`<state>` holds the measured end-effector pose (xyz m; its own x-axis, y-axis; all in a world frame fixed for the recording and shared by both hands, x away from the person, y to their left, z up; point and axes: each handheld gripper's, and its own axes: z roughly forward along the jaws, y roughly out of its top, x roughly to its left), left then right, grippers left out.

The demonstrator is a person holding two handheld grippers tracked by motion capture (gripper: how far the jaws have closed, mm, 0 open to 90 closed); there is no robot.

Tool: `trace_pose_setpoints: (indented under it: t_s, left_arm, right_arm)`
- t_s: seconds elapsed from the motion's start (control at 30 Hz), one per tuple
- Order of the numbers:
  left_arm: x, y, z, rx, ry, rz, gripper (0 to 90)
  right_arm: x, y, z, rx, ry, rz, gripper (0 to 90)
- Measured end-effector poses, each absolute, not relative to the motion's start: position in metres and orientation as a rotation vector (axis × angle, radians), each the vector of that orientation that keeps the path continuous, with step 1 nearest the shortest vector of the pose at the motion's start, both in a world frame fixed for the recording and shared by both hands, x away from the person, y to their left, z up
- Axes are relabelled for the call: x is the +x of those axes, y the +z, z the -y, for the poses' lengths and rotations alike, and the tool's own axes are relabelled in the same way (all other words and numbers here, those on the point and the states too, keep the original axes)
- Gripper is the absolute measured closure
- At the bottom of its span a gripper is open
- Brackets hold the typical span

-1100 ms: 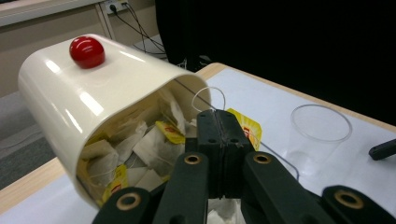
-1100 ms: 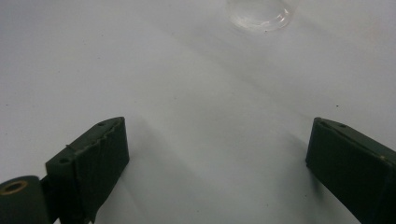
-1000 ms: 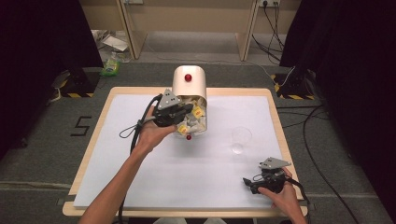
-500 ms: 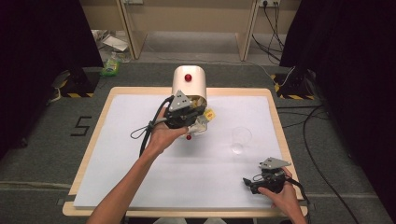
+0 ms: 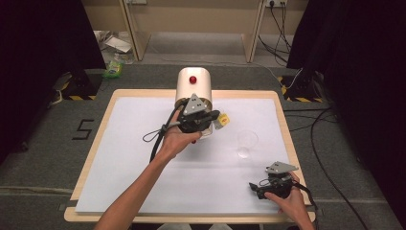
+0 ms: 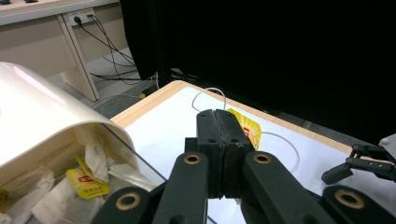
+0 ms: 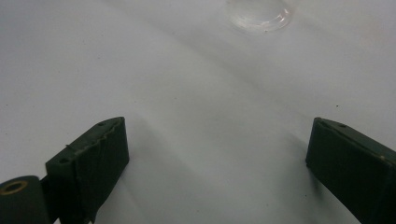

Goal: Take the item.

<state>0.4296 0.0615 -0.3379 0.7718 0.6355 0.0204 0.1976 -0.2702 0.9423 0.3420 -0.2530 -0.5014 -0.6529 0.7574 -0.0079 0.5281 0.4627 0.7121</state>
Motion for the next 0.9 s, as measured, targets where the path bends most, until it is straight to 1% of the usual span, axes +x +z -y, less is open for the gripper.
trace_pose_setpoints:
  t_s: [0.43,0.9]
  left_arm:
    - [0.431,-0.340,-0.051,1.819,0.467,-0.637,88.6]
    - [0.433,-0.349,-0.028,1.825,0.434,-0.628,88.5]
  right_arm:
    - [0.342,-0.501,0.253,1.091,0.996,-2.392,6.5]
    - [0.342,-0.501,0.253,1.091,0.996,-2.392,6.5]
